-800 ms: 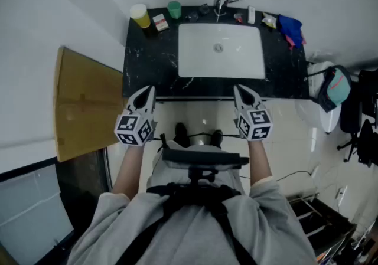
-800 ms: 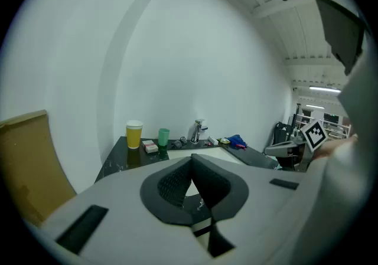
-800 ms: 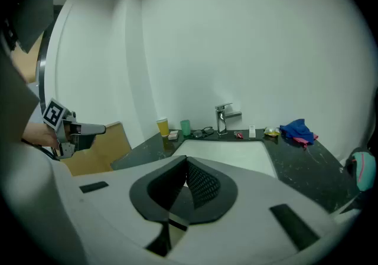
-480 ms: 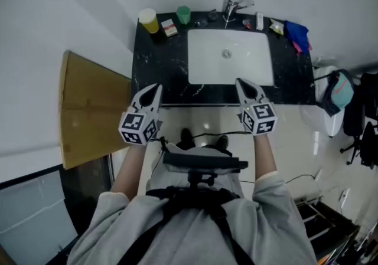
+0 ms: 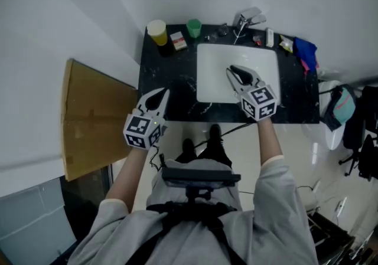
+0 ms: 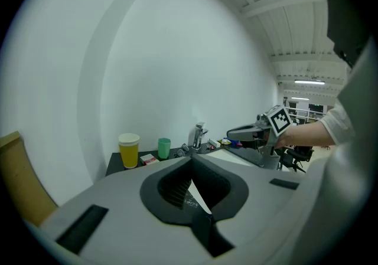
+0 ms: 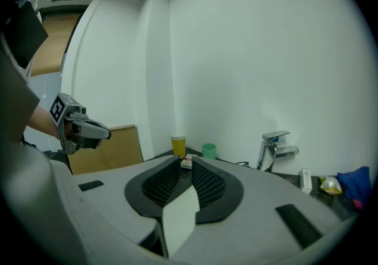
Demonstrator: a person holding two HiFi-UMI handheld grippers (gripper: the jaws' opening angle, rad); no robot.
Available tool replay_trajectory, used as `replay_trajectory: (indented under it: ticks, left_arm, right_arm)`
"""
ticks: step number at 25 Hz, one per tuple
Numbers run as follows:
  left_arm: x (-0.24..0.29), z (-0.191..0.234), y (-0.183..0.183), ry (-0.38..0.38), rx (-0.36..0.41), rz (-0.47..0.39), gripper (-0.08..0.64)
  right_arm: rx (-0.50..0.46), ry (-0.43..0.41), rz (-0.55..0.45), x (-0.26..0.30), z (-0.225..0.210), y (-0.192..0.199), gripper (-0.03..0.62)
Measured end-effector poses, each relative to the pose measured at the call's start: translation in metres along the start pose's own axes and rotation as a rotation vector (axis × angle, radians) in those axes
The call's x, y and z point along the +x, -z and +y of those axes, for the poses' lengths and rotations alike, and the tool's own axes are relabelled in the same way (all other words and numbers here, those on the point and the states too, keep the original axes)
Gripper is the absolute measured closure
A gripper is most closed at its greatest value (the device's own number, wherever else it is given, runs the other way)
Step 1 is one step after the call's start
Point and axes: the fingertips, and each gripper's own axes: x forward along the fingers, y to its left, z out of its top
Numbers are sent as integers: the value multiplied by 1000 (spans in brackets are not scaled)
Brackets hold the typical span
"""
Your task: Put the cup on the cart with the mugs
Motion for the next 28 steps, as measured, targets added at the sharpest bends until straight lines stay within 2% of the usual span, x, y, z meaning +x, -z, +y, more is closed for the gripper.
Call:
replay_trajectory:
  ticks: [5,8,12,16,28]
  left_arm:
    - [38,7,-5,-43,-59,-5,554]
    - [62,19,-8,-94,-71,-2,554]
    - [86,32,-9,-130,-88,2,554]
    - [108,43,-5,-160,-97,18,554]
    - [151,52,-5,-183,-138,17,554]
  right_arm:
    - [-28,-162,48,64,-27,6,364]
    - [-27,-223,73,101,-45,16,322]
    - [-12,-246,91,133,-62,25,305]
    - [-24,-261,91,160,-73,23,252]
    - [-44,-291,144,242,-88,31,161]
